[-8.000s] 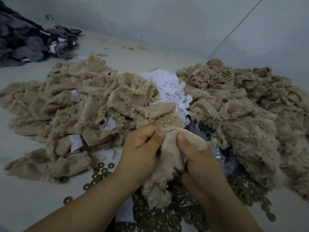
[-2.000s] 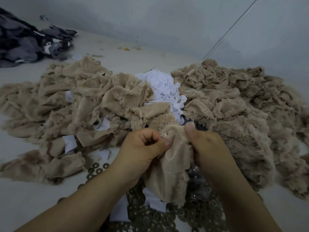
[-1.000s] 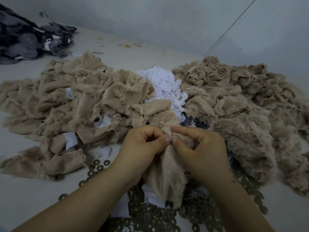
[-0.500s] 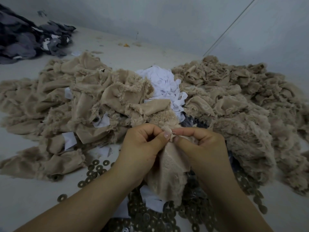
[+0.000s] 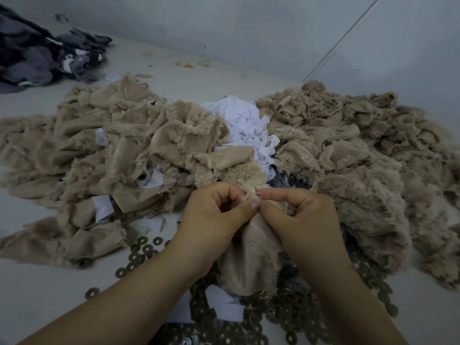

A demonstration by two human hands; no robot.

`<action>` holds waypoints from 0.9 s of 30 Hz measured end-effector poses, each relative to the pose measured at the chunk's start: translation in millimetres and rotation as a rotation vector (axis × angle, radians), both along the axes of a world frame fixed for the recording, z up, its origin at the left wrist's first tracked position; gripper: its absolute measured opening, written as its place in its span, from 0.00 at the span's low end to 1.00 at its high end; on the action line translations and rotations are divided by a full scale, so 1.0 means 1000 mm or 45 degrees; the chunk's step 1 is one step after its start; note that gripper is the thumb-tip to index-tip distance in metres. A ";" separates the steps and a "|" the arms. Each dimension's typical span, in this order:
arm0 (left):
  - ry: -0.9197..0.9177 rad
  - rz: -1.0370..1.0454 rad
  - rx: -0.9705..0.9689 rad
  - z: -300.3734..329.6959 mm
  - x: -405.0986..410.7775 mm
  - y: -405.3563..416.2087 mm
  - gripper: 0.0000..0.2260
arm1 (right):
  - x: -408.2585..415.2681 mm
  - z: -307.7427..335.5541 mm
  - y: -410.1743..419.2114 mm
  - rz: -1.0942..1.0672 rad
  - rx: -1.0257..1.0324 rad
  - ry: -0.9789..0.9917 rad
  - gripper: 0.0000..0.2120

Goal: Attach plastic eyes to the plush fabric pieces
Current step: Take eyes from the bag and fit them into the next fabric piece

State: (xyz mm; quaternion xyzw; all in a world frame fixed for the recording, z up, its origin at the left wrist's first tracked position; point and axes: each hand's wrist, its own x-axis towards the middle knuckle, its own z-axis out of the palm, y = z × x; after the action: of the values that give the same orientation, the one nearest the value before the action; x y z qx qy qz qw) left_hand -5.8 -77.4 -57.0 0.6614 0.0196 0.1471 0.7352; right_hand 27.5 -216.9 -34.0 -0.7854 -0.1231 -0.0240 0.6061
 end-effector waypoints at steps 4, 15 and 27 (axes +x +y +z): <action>0.007 0.045 0.042 -0.002 0.002 0.002 0.09 | -0.002 -0.001 -0.001 0.060 0.093 0.078 0.11; -0.073 0.217 0.456 -0.003 0.001 -0.004 0.09 | -0.004 -0.012 0.005 -0.230 -0.393 -0.519 0.10; -0.524 0.336 0.780 -0.001 0.000 0.002 0.03 | 0.004 -0.003 -0.002 0.081 0.397 0.472 0.11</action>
State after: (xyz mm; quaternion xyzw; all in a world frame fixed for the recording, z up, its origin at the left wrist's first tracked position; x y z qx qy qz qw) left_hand -6.2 -75.5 -58.4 0.7986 -0.0881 0.3691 0.4672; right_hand 31.3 -218.6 -36.6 -0.6691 -0.0291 0.1209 0.7327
